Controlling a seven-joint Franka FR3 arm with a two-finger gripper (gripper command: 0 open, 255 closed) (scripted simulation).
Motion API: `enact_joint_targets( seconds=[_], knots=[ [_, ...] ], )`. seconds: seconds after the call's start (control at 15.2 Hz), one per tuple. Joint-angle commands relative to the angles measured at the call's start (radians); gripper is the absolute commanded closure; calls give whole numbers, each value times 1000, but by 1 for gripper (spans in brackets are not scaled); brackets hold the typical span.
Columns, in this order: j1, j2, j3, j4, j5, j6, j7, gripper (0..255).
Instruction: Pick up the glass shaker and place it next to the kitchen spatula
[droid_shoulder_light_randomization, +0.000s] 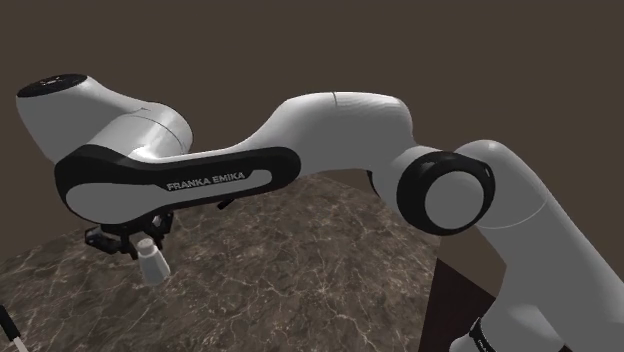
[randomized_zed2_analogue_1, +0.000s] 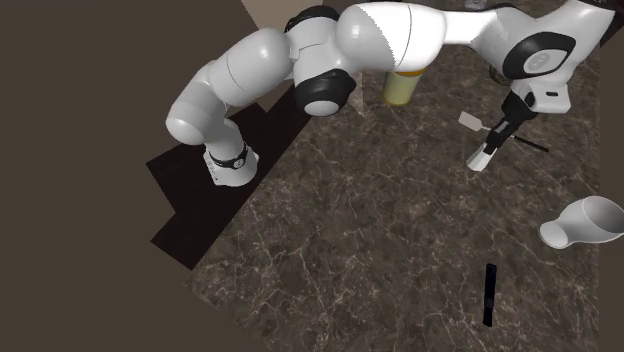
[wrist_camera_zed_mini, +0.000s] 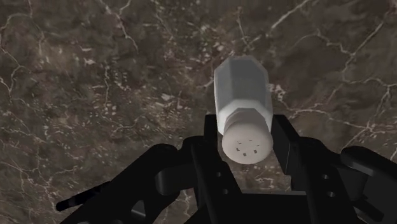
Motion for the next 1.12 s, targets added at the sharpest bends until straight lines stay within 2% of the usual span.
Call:
enact_joint_targets(
  seconds=[0.0, 0.2, 0.66, 0.73, 1.06],
  knots=[
    [-7, -2, 0, -33, -2, 29, 9, 255],
    [-15, -1, 0, -70, -5, 63, 20, 255],
    [-15, -1, 0, -70, -5, 63, 20, 255],
    [-15, -1, 0, -70, -5, 63, 20, 0],
    [-15, -1, 0, -70, -5, 63, 20, 0]
  ],
)
